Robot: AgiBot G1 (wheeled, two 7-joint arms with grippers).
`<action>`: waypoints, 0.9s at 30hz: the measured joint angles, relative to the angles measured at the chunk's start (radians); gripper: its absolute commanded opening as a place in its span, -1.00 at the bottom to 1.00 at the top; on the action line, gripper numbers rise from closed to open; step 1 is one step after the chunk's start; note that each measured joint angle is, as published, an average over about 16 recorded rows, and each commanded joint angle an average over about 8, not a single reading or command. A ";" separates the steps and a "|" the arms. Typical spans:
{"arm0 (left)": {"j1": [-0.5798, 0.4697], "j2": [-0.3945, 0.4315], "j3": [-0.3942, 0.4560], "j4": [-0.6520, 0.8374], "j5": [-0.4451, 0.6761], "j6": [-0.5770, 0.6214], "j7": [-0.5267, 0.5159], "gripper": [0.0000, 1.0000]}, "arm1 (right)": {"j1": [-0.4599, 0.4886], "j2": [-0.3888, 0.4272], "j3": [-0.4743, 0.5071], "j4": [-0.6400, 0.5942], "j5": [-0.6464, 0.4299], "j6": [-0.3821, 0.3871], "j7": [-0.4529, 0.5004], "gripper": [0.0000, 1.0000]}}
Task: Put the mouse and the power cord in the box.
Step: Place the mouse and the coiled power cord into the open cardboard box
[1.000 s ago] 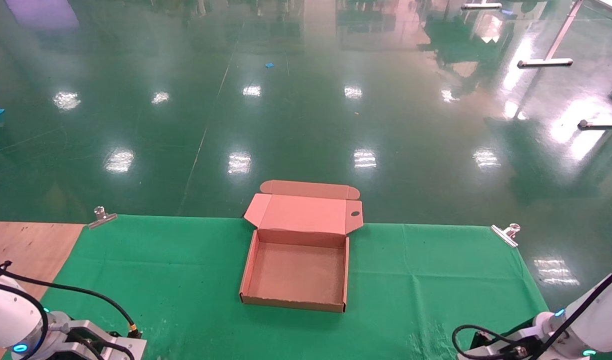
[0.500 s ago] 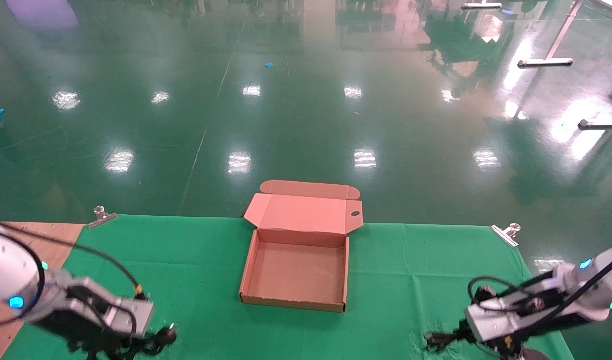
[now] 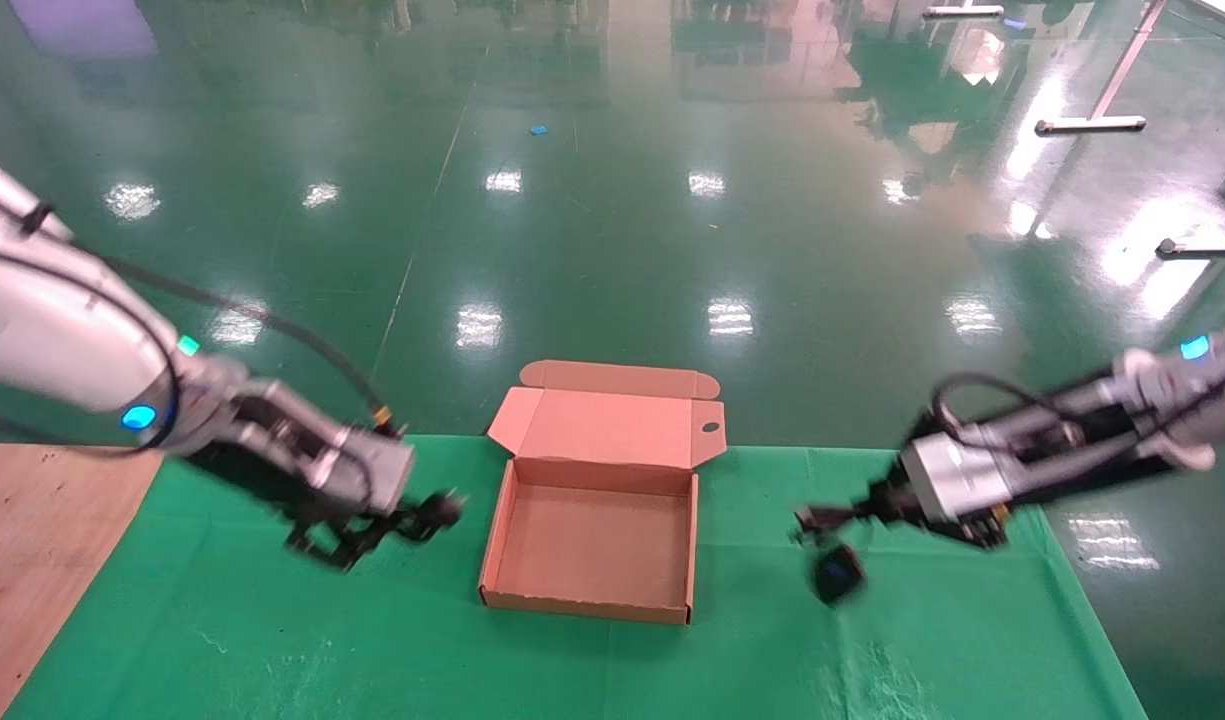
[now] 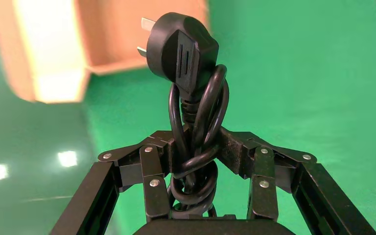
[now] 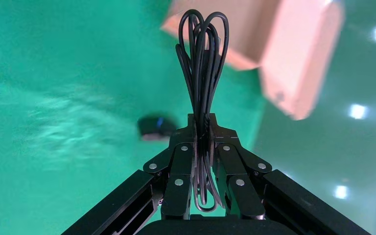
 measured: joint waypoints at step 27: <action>0.001 0.078 -0.033 -0.119 -0.082 -0.356 0.016 -1.00 | 0.106 -0.218 0.045 -0.030 0.064 0.201 0.041 -1.00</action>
